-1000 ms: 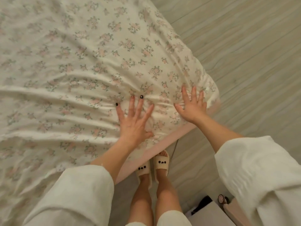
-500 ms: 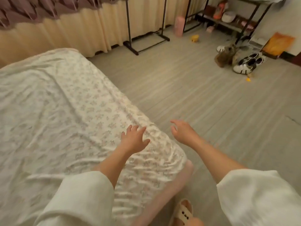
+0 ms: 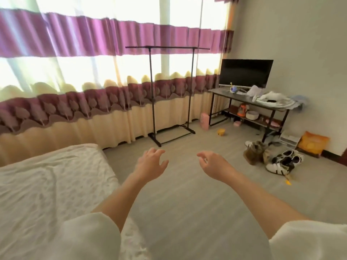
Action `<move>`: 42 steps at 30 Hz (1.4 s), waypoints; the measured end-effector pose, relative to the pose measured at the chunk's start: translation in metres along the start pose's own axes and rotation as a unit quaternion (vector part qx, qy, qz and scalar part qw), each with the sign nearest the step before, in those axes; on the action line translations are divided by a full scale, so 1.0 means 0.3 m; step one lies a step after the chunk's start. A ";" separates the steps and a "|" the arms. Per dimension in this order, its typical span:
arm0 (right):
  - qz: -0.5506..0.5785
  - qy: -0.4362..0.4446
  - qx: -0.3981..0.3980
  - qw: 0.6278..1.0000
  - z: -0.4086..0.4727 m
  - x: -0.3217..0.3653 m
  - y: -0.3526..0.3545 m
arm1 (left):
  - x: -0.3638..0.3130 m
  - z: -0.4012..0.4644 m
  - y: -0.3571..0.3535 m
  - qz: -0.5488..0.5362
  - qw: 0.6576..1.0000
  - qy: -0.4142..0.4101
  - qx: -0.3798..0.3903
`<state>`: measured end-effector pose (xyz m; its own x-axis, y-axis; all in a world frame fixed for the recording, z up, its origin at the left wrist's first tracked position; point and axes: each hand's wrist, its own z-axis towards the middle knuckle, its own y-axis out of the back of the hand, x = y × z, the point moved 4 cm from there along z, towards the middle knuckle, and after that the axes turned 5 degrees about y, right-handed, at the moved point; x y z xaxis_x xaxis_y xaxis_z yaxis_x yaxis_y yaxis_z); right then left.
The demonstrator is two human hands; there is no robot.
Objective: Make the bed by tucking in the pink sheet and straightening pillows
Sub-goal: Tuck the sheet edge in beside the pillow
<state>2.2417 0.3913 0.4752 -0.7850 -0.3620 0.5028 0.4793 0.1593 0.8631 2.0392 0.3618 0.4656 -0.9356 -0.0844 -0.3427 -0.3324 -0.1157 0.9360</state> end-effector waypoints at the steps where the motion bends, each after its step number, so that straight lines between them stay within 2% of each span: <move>1: 0.003 0.014 -0.003 1.000 0.043 -0.015 0.038 | -0.030 0.040 0.014 0.003 1.000 0.007 -0.008; 11: 0.025 0.090 -0.011 0.996 0.406 -0.129 0.170 | -0.119 0.366 0.030 0.008 0.997 0.036 -0.066; 18: 0.033 0.137 0.022 0.990 0.889 -0.200 0.118 | -0.042 0.778 -0.018 0.005 0.995 0.063 -0.081; 20: 0.029 0.150 0.036 0.988 1.144 -0.187 0.108 | 0.025 0.990 0.010 0.011 0.993 0.078 -0.090; 30: 0.018 0.219 0.058 0.974 1.984 -0.051 0.106 | 0.291 1.684 0.181 0.055 0.979 0.146 -0.128; 38: 0.026 0.306 0.082 0.948 2.684 0.116 -0.050 | 0.652 2.216 0.238 0.071 0.962 0.217 -0.151; 42: 0.027 0.344 0.113 0.932 3.061 0.259 -0.139 | 0.873 2.449 0.329 0.065 0.940 0.285 -0.173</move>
<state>1.8002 1.2000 0.5228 -0.2877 -0.8382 0.4632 0.3545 0.3561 0.8646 1.6742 1.0555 0.5271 -0.7176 -0.6255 -0.3062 -0.0675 -0.3751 0.9245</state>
